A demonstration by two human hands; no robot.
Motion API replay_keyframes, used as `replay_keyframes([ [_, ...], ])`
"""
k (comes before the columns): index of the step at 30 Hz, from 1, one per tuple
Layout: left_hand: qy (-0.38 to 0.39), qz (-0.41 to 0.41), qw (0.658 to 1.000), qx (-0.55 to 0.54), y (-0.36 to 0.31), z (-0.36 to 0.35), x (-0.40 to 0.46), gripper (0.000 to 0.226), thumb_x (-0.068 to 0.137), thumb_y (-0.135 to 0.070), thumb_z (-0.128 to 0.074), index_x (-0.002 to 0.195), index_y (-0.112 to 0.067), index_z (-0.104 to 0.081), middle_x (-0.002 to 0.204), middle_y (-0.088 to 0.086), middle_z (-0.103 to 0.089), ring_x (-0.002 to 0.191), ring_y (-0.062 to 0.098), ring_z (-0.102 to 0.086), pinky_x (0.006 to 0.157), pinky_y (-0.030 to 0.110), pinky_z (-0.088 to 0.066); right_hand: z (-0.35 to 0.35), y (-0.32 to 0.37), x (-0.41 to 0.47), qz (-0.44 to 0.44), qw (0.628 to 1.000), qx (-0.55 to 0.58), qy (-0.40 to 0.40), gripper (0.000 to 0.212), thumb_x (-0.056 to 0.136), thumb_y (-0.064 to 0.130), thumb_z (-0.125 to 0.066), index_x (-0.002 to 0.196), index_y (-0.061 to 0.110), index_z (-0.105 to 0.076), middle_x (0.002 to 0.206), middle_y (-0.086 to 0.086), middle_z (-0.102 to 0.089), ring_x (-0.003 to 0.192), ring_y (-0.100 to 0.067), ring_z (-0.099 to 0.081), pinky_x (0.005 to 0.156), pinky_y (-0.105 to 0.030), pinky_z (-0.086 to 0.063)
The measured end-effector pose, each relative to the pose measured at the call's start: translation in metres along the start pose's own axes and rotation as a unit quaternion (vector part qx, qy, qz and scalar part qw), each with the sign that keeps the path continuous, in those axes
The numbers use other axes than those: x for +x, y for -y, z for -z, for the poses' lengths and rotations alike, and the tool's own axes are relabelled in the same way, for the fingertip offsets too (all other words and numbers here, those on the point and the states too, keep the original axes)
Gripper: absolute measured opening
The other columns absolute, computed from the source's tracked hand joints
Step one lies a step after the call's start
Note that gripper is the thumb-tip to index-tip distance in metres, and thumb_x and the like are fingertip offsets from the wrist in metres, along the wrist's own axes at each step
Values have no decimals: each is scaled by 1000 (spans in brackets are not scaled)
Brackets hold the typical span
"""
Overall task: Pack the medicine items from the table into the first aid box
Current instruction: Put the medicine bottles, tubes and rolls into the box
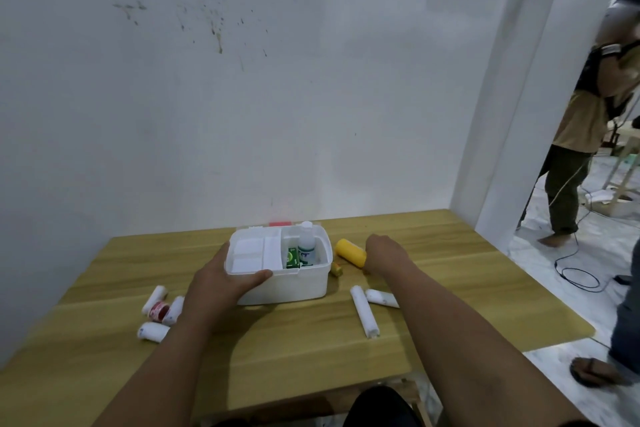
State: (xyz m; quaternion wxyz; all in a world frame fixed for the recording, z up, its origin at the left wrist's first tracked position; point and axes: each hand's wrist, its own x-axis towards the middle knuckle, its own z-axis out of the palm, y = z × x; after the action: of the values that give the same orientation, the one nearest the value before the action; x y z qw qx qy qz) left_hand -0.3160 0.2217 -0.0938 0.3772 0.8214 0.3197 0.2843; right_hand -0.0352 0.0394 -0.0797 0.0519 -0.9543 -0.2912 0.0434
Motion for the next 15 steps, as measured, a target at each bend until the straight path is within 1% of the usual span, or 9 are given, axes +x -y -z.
replay_keyframes([
  [2, -2, 1, 1000, 4, -2, 0, 0, 97, 64, -67, -82, 148, -36, -43, 140, -6, -59, 121, 22, -56, 91, 40, -53, 11, 0, 2, -12, 999, 34, 0, 32, 79, 30, -81, 98, 12, -64, 96, -7, -70, 89, -25, -69, 67, -31, -52],
  [4, -4, 1, 1000, 7, -2, -1, 1, 98, 64, -66, -83, 149, -36, -43, 140, -5, -59, 122, 23, -56, 90, 40, -53, 30, 4, 9, -21, 997, 79, -16, 32, 76, 31, -85, 90, 9, -66, 87, -8, -71, 79, -23, -69, 64, -30, -54],
  [5, -4, 1, 1000, 7, -2, -1, 2, 99, 64, -66, -83, 149, -35, -42, 140, -4, -59, 122, 23, -56, 89, 39, -53, 41, 6, 13, -20, 994, 108, -24, 33, 76, 30, -87, 89, 8, -67, 85, -8, -72, 76, -23, -69, 65, -31, -57],
  [7, -2, 3, 1000, 9, -1, -1, 2, 98, 65, -64, -83, 149, -34, -43, 140, -3, -59, 121, 24, -56, 85, 38, -52, 65, 14, 18, -5, 989, 144, -33, 31, 76, 21, -89, 97, 5, -72, 87, -11, -74, 78, -25, -73, 73, -39, -64],
  [9, 2, 1, 1000, 7, 0, -1, 3, 97, 65, -65, -83, 148, -34, -44, 140, -2, -60, 120, 23, -56, 83, 36, -52, 90, 24, 18, 20, 981, 185, -57, 22, 79, 8, -82, 100, 3, -76, 91, -13, -74, 79, -28, -74, 74, -45, -65],
  [10, 4, 0, 1000, 9, 1, -1, 3, 97, 65, -65, -83, 148, -35, -43, 140, -2, -60, 120, 23, -56, 83, 36, -52, 103, 30, 16, 38, 973, 214, -74, 19, 80, 3, -78, 99, 3, -77, 92, -14, -74, 79, -29, -75, 73, -45, -65],
  [12, 6, -3, 1000, 11, 2, -1, 3, 97, 65, -66, -82, 148, -35, -42, 140, -2, -60, 118, 22, -56, 81, 36, -52, 125, 43, 12, 74, 960, 249, -106, 22, 79, 0, -76, 99, 5, -78, 95, -13, -73, 82, -29, -74, 74, -44, -65],
  [14, 6, -2, 1000, 8, 3, -1, 3, 98, 64, -67, -82, 148, -36, -42, 139, -3, -60, 114, 20, -55, 81, 35, -52, 140, 58, 6, 102, 953, 264, -108, 23, 77, 2, -78, 101, 6, -78, 94, -11, -71, 83, -28, -73, 73, -43, -65],
  [15, 5, -1, 1000, 7, 3, -2, 2, 98, 64, -67, -82, 148, -36, -42, 139, -3, -60, 113, 19, -55, 81, 35, -52, 146, 66, 3, 112, 953, 264, -96, 23, 78, 3, -79, 100, 6, -77, 94, -11, -71, 81, -27, -73, 72, -42, -65],
])
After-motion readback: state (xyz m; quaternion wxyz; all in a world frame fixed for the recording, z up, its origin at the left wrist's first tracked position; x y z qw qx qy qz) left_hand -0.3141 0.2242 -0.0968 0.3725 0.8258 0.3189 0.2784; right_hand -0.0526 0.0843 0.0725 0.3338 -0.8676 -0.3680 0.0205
